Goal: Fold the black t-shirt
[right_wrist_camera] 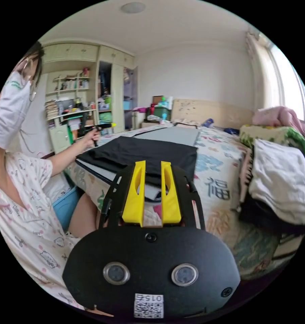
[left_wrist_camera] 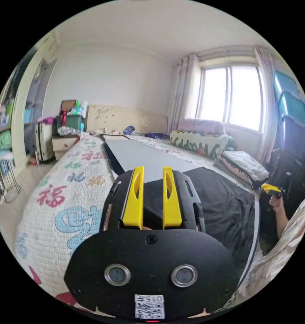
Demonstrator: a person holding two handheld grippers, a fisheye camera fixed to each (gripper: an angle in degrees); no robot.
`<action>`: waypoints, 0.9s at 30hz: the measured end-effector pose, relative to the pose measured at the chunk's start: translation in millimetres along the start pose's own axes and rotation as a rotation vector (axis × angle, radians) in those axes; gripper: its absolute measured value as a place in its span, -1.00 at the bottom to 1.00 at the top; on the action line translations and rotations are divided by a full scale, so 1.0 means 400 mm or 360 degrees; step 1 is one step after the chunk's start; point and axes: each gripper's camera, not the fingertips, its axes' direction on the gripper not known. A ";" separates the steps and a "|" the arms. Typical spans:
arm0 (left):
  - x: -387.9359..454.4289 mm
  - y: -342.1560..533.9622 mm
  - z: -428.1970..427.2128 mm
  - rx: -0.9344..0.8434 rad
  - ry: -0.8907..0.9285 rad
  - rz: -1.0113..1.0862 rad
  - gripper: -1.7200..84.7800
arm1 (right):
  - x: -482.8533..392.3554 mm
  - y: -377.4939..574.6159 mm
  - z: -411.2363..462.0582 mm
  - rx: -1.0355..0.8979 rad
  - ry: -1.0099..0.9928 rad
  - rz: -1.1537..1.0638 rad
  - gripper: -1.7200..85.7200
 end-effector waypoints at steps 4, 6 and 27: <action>0.120 0.028 0.083 -0.0053 0.0120 0.0030 -0.76 | 0.099 0.025 0.009 0.0019 0.0028 0.0195 -0.71; 0.200 0.058 0.178 -0.0135 0.0199 0.0067 -0.76 | 0.156 0.026 0.035 -0.0016 -0.0065 0.0281 -0.69; 0.813 0.292 1.453 -0.0926 0.0005 0.0506 -0.77 | 0.334 -0.050 -0.061 0.0200 -0.0104 0.0230 -0.96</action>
